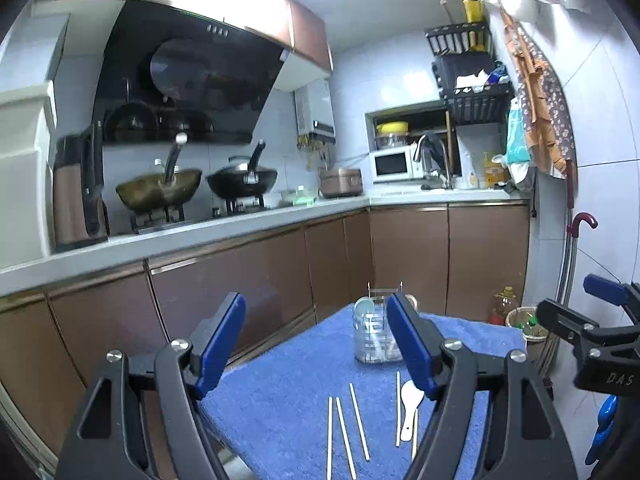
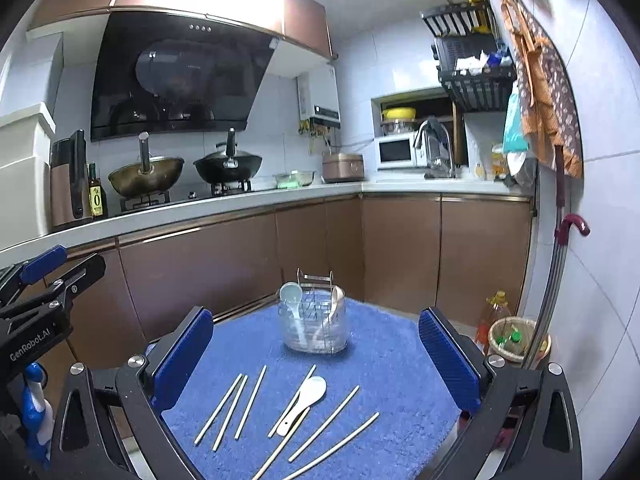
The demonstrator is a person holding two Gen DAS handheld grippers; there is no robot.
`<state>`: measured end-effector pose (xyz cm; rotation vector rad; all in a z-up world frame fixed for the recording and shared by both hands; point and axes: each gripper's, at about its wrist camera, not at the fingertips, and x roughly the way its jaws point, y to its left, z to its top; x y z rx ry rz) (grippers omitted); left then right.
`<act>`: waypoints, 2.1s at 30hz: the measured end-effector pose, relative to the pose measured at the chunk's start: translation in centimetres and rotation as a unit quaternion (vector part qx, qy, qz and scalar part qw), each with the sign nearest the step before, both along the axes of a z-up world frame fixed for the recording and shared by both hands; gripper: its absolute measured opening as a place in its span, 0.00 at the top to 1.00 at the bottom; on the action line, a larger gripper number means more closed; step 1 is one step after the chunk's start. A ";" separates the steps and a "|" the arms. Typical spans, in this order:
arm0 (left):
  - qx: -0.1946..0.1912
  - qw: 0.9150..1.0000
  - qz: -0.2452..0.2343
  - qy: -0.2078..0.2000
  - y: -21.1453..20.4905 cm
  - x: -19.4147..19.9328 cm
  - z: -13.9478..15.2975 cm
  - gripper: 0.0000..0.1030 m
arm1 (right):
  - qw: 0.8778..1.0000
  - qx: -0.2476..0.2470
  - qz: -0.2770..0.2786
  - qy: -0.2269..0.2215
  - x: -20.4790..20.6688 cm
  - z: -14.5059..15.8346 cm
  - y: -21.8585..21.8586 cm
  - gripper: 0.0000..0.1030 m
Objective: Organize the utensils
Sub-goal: 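Open both tools and withdraw them from the utensil holder, then grasp a wooden chopstick with the left tool while the right tool grasps another chopstick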
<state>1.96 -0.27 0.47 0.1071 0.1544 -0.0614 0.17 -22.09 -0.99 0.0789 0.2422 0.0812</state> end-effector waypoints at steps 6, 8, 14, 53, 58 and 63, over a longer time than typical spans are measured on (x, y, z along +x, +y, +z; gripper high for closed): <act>-0.031 0.997 -0.003 0.067 2.3 3.6 -1.9 0.30 | 0.997 0.030 0.002 0.068 2.6 -2.4 -2.1 0.00; -0.037 0.995 -0.005 0.092 2.9 5.2 -3.0 0.30 | 0.995 0.040 0.001 0.095 3.8 -3.5 -2.8 0.00; -0.068 0.979 -0.038 0.187 3.2 10.4 -6.8 0.30 | 0.977 0.085 0.013 0.194 8.6 -8.6 -5.0 0.01; -0.153 0.832 -0.095 0.525 1.6 27.8 -23.2 0.79 | 0.903 0.135 0.006 0.407 19.5 -22.1 -8.8 0.76; -0.138 0.823 -0.087 0.544 1.1 28.7 -24.2 0.84 | 0.902 0.128 0.005 0.412 19.6 -22.2 -8.8 0.84; -0.125 0.819 -0.089 0.553 0.6 29.7 -24.2 0.86 | 0.898 0.124 0.007 0.421 20.2 -22.2 -8.6 0.87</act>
